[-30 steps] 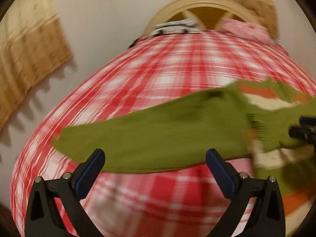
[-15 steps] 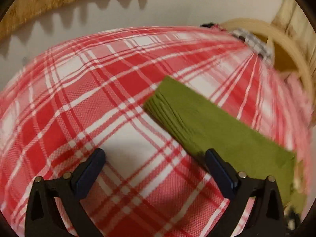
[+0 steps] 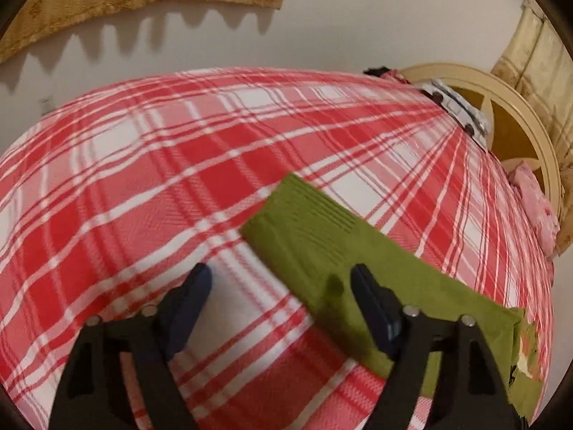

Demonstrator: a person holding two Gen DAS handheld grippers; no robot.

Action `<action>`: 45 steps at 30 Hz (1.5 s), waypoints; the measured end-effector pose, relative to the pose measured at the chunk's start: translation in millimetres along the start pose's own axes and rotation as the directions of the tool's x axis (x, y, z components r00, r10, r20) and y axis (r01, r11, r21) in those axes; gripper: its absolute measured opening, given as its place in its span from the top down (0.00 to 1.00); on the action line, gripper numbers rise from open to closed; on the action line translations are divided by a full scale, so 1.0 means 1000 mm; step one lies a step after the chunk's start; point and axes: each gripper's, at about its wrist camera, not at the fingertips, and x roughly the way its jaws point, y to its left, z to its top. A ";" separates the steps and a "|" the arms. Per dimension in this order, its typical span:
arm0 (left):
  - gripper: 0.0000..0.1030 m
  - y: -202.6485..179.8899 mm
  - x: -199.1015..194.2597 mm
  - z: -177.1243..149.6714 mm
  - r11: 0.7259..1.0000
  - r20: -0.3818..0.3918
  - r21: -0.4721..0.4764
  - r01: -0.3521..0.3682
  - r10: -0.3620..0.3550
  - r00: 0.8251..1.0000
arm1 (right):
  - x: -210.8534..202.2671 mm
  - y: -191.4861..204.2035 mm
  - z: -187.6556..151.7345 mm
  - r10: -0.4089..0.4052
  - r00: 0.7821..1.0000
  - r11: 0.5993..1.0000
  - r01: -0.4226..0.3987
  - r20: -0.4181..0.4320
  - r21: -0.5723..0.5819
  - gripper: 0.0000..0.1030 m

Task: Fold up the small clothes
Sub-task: 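Lift the sleeve with the left gripper and fold it across the chest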

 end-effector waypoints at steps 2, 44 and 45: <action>0.23 -0.004 0.006 0.004 1.000 0.005 0.008 0.013 -0.013 1.000 | 0.000 0.000 0.000 0.000 1.000 1.000 0.000 0.001 0.001 0.19; 0.95 -0.085 -0.102 0.024 0.887 0.125 0.157 0.435 -0.455 0.882 | -0.019 -0.022 0.007 0.092 0.995 0.989 -0.096 0.044 0.112 0.18; 0.95 -0.094 -0.108 0.025 0.875 0.127 0.174 0.452 -0.476 0.870 | -0.025 -0.026 0.007 0.086 0.995 0.988 -0.093 0.058 0.121 0.18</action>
